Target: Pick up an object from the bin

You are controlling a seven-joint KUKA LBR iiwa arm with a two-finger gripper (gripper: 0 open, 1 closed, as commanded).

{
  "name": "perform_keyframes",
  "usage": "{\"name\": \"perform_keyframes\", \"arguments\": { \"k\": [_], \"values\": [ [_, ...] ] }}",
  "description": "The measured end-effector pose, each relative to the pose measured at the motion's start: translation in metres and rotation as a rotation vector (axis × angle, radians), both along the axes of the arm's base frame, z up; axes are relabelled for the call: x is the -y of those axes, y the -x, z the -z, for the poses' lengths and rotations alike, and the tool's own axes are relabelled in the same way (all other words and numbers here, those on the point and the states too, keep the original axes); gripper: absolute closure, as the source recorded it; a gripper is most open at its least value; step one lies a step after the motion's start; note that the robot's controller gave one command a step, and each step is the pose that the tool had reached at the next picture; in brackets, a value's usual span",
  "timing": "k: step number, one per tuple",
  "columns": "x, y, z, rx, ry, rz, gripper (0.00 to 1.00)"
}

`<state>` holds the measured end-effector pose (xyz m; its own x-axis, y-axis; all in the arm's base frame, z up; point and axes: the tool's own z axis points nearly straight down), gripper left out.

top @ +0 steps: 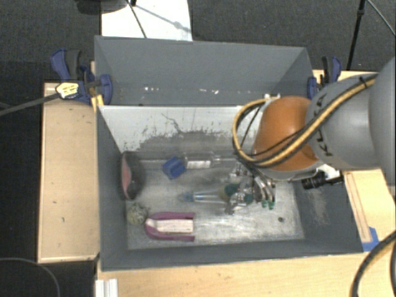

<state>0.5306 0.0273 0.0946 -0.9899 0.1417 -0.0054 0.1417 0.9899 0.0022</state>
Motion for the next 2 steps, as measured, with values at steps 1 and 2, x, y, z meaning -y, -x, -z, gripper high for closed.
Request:
{"name": "perform_keyframes", "arguments": {
  "k": [1, 2],
  "values": [
    [0.0, -0.001, -0.022, 0.001, 0.0, 0.003, 1.0],
    [0.0, -0.002, -0.049, 0.0, 0.0, 0.005, 1.0]
  ]
}}
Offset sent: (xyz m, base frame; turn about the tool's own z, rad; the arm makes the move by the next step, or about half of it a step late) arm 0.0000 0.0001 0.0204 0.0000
